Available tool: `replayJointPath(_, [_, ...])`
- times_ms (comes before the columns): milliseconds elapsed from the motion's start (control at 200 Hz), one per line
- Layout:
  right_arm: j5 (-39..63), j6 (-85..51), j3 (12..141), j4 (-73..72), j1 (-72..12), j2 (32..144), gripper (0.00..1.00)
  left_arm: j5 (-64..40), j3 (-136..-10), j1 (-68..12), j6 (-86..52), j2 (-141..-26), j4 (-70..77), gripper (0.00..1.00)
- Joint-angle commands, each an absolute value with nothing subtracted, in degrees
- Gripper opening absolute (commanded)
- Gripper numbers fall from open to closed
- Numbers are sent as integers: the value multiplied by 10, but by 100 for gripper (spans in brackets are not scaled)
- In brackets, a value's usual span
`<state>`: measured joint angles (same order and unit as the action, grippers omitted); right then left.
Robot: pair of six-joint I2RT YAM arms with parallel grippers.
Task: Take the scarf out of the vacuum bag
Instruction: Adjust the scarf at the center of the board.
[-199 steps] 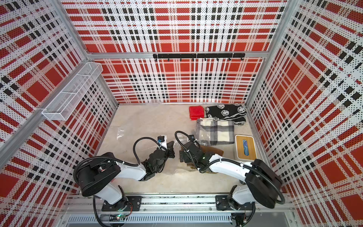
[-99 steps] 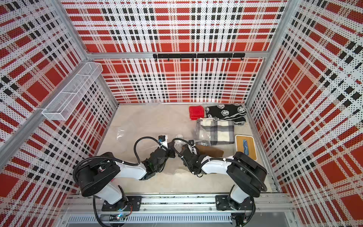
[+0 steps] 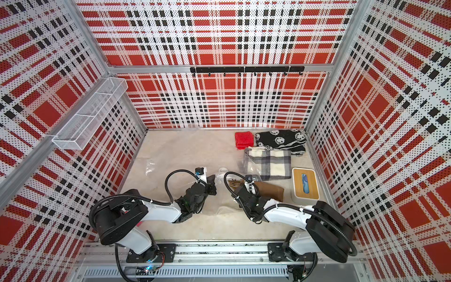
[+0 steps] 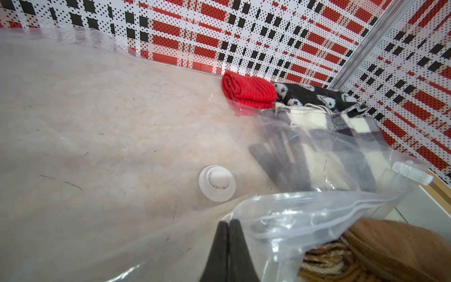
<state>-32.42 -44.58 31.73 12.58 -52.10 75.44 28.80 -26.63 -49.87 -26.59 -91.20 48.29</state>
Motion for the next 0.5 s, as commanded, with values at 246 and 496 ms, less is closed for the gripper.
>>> replayJointPath(246, [-335,-458,255,200,-471,623,31,252,-289,-462,-249,-854,459,0])
replayJointPath(496, [-301,-451,225,185,-432,561,32,203,-308,-428,-250,-809,441,0])
